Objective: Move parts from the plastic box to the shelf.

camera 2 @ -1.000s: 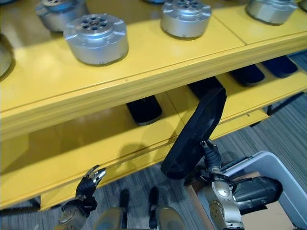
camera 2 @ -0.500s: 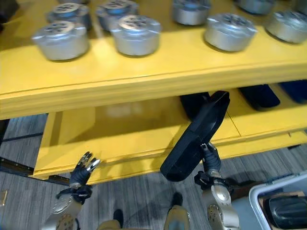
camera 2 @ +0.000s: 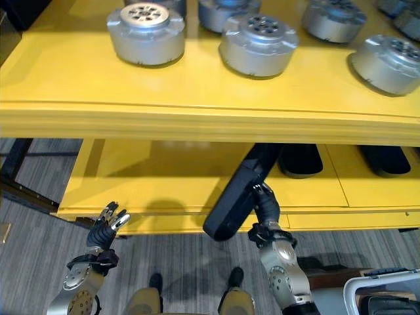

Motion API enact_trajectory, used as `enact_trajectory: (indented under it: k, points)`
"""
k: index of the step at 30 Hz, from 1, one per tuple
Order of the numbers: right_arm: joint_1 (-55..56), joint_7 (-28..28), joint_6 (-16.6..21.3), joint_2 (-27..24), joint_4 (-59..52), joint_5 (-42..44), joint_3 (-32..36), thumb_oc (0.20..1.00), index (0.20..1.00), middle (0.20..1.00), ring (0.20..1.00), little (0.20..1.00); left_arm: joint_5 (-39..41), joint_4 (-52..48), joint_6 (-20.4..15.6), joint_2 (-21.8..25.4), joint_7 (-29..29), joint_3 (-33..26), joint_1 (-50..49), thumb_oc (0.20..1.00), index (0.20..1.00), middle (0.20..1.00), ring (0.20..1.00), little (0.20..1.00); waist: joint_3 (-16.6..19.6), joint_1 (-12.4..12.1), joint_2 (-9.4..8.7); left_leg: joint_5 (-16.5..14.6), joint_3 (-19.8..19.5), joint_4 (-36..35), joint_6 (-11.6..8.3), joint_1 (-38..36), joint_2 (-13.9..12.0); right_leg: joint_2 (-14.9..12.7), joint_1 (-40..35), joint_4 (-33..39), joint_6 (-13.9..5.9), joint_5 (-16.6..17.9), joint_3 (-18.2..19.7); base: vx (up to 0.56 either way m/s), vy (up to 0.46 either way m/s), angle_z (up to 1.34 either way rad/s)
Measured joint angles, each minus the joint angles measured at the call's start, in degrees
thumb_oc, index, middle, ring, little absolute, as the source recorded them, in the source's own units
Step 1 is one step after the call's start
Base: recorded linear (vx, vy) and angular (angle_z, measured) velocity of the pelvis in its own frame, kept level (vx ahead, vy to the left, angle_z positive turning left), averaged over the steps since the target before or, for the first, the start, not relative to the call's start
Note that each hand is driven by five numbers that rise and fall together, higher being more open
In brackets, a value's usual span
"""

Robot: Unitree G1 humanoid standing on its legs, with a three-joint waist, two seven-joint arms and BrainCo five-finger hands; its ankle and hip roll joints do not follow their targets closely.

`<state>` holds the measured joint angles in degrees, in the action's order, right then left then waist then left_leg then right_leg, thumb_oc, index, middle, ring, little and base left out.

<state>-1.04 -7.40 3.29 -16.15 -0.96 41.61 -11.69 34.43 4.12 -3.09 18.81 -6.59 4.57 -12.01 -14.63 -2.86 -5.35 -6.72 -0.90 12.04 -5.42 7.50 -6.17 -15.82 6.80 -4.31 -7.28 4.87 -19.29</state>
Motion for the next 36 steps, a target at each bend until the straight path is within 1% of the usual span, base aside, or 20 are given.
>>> enact_trajectory:
  k: [1, 3, 6, 7, 8, 10, 11, 16, 17, 19, 21, 23, 25, 26, 29, 31, 32, 33, 36]
  points:
    - [-1.51, 0.08, -0.17, 0.01, 0.0, 0.01, -0.79, 0.2, 0.2, 0.2, 0.2, 0.2, 0.0, -0.18, -0.21, -0.05, 0.01, 0.36, 0.2, 1.0, 1.0, 1.0, 1.0, 1.0, -0.5, -0.17, -0.04, -0.11, -0.23, 0.72, -0.01, 0.87, 0.0, -0.05, 0.41, -0.32, 0.03, -0.01, -0.24, -0.13, -0.023, 0.2]
    - [-7.5, 0.02, -0.49, -0.09, 1.05, 1.1, -3.68, 0.2, 0.2, 0.2, 0.2, 0.2, 0.67, -0.82, -0.63, 0.09, -0.11, 0.66, 2.21, 1.0, 1.0, 1.0, 1.0, 1.0, -2.72, -1.56, 0.46, -1.04, -1.25, 4.34, 0.07, 3.92, -0.01, -0.22, 2.19, -2.28, 0.32, -0.22, -0.58, -0.15, -0.011, 0.14]
    - [-15.81, -0.12, -0.72, -0.3, 3.13, 2.35, -7.13, 0.2, 0.2, 0.2, 0.2, 0.2, 1.0, -0.8, 0.0, 1.86, -0.7, 2.77, 4.65, 1.0, 1.0, 1.0, 1.0, 1.0, -6.03, -2.82, 0.87, -1.82, -1.64, 8.15, 0.18, 7.03, -0.03, -0.67, 4.7, -5.18, 0.72, -0.54, -0.37, -0.09, -0.002, 0.05]
    - [-17.22, -0.08, -0.73, -0.21, 3.23, 2.44, -7.38, 0.2, 0.2, 0.2, 0.2, 0.2, 1.01, -0.7, 0.2, 2.3, -0.86, 3.25, 5.2, 1.0, 1.0, 1.0, 1.0, 1.0, -7.29, -2.81, 0.88, -2.05, -1.95, 8.87, 0.26, 7.61, 0.01, -0.84, 5.06, -5.82, 1.1, -0.93, -0.5, -0.06, 0.009, 0.07]
    - [-17.95, -0.2, -0.85, -0.03, 3.33, 2.6, -7.59, 0.2, 0.2, 0.2, 0.2, 0.2, 1.06, -0.61, 0.39, 2.29, -1.04, 3.16, 5.21, 1.0, 1.0, 1.0, 1.0, 1.0, -8.17, -3.99, 1.01, -2.1, -2.02, 9.38, 0.3, 8.08, 0.12, -0.95, 5.06, -6.22, 1.1, -0.93, -0.51, -0.11, 0.004, 0.12]
    - [-19.76, -1.08, -1.53, -0.56, 4.65, 2.76, -8.72, 0.2, 0.2, 0.2, 0.2, 0.2, 1.19, -0.62, 0.44, 2.43, -1.3, 3.43, 4.57, 1.0, 1.0, 1.0, 1.0, 1.0, -8.69, -4.46, 1.15, -2.97, -2.57, 11.57, 0.78, 9.71, 0.12, -1.46, 5.85, -7.44, 0.99, -1.31, -0.66, -0.08, -0.007, 0.1]
    - [-20.96, -1.62, -1.64, -0.83, 5.21, 2.84, -9.19, 0.2, 0.2, 0.2, 0.2, 0.2, 1.25, -0.67, 0.38, 2.65, -1.4, 3.4, 4.72, 1.0, 1.0, 1.0, 1.0, 1.0, -9.45, -4.49, 1.22, -3.09, -2.69, 12.23, 0.8, 9.74, 0.2, -1.63, 5.87, -7.82, 0.98, -1.34, -0.69, -0.04, -0.002, 0.07]
    - [-25.61, -2.94, -1.8, -0.82, 9.73, 3.27, -9.35, 0.2, 0.2, 0.2, 0.2, 0.2, 2.53, -0.66, 0.39, 4.73, -2.39, 4.07, 5.39, 1.0, 1.0, 1.0, 1.0, 1.0, -10.61, -5.13, 1.5, -3.19, -3.11, 13.94, 1.05, 11.56, 0.87, -2.23, 7.04, -8.74, 0.98, -1.27, -0.97, -0.05, 0.005, 0.06]
    - [-27.64, -3.89, -1.95, -1.24, 12.06, 3.28, -9.31, 0.2, 0.2, 0.2, 0.2, 0.2, 2.73, -0.67, 0.38, 5.39, -2.49, 4.58, 5.9, 1.0, 1.0, 1.0, 1.0, 1.0, -10.94, -5.2, 1.76, -3.27, -3.11, 14.19, 1.16, 11.66, 0.87, -2.35, 7.04, -8.77, 0.99, -1.22, -0.95, -0.05, 0.008, 0.01]
    - [-30.28, -4.61, -2.06, -2.67, 14.11, 3.33, -9.28, 0.2, 0.2, 0.2, 0.2, 0.2, 3.18, -0.69, 0.33, 5.8, -2.5, 4.85, 6.38, 1.0, 1.0, 1.0, 1.0, 1.0, -11.32, -5.92, 2.22, -3.32, -3.11, 14.4, 1.25, 11.79, 0.98, -2.46, 7.08, -8.8, 1.01, -1.17, -0.93, -0.05, 0.009, 0.01]
    - [-34.57, -5.82, -2.52, -4.59, 16.71, 3.28, -9.3, 0.2, 0.2, 0.2, 0.2, 0.2, 3.23, -0.74, 0.21, 7.19, -2.51, 5.4, 6.38, 1.0, 1.0, 1.0, 1.0, 1.0, -11.39, -6.02, 2.32, -3.32, -3.12, 14.68, 1.25, 12.56, 1.02, -2.44, 7.87, -9.08, 1.02, -1.16, -0.84, -0.06, 0.012, -0.01]
    - [-39.39, -6.93, -2.55, -7.53, 17.3, 3.24, -8.99, 0.2, 0.2, 0.2, 0.2, 0.2, 3.31, -0.91, -0.04, 7.92, -2.55, 5.55, 6.54, 1.0, 1.0, 1.0, 1.0, 1.0, -11.73, -6.07, 2.36, -3.31, -3.06, 15.41, 1.24, 14.23, 1.15, -2.45, 9.82, -10.01, 1.04, -1.16, -0.41, -0.04, 0.013, -0.04]
    - [-42.94, -7.83, -2.48, -8.78, 18.22, 3.1, -8.13, 0.2, 0.2, 0.2, 0.2, 0.2, 3.39, -0.97, -0.06, 8.12, -2.52, 5.64, 6.57, 1.0, 1.0, 1.0, 1.0, 1.0, -12.52, -6.22, 2.64, -3.28, -3.11, 16.02, 1.23, 14.95, 1.14, -2.47, 10.49, -10.52, 1.1, -1.14, -0.34, 0.0, 0.004, -0.01]
    - [-46.53, -9.28, -2.47, -12.0, 18.38, 2.39, -6.64, 0.2, 0.2, 0.2, 0.2, 0.2, 4.57, -1.51, -0.08, 8.21, -2.57, 5.63, 6.86, 1.0, 1.0, 1.0, 1.0, 1.0, -13.48, -6.27, 3.31, -3.38, -3.15, 16.35, 1.36, 15.68, 1.11, -2.52, 11.23, -10.87, 1.16, -1.23, -0.29, -0.04, 0.011, 0.0]
    - [-50.76, -10.84, -2.34, -14.15, 20.48, 1.89, -6.47, 0.2, 0.2, 0.2, 0.2, 0.2, 4.99, -2.34, -0.4, 9.02, -2.59, 5.96, 6.26, 1.0, 1.0, 1.0, 1.0, 1.0, -14.18, -6.29, 3.68, -3.53, -2.93, 16.56, 1.27, 15.74, 1.06, -2.77, 12.19, -12.55, 1.36, -1.91, 0.25, 0.02, -0.008, -0.02]
    - [-53.18, -11.94, -2.41, -14.74, 22.63, 0.7, -6.68, 0.2, 0.2, 0.2, 0.2, 0.2, 5.04, -2.48, -0.87, 9.14, -2.56, 6.66, 6.28, 1.0, 1.0, 1.0, 1.0, 1.0, -14.23, -6.15, 3.78, -3.57, -2.9, 16.76, 1.16, 15.85, 1.11, -2.9, 12.88, -13.76, 1.37, -2.48, 0.59, -0.03, 0.007, -0.04]
    - [-56.64, -12.58, -2.41, -15.45, 25.04, -0.45, -6.95, 0.2, 0.2, 0.2, 0.2, 0.2, 5.63, -2.97, -1.25, 9.4, -2.55, 7.46, 6.43, 1.0, 1.0, 1.0, 1.0, 1.0, -14.34, -5.98, 3.98, -3.64, -2.82, 17.31, 1.12, 16.89, 1.09, -3.06, 14.31, -14.87, 1.26, -2.74, 1.0, -0.02, 0.008, -0.05]
    - [-59.11, -13.69, -2.3, -17.06, 25.6, -1.69, -6.33, 0.2, 0.2, 0.2, 0.2, 0.2, 6.16, -3.22, -1.29, 8.94, -2.49, 8.15, 7.13, 1.0, 1.0, 1.0, 1.0, 1.0, -14.72, -6.03, 4.56, -3.57, -2.84, 17.45, 1.09, 17.92, 1.09, -3.12, 15.51, -15.27, 1.42, -2.84, 1.03, -0.03, 0.002, -0.04]
    - [-62.38, -14.76, -2.26, -18.36, 29.03, -3.76, -6.52, 0.2, 0.2, 0.2, 0.2, 0.2, 7.32, -3.56, -1.66, 8.99, -2.53, 9.03, 7.24, 1.0, 1.0, 1.0, 1.0, 1.0, -14.81, -5.65, 4.84, -3.57, -2.83, 17.96, 1.09, 19.21, 1.09, -3.33, 17.19, -16.58, 1.55, -3.22, 1.3, 0.0, 0.0, 0.0]
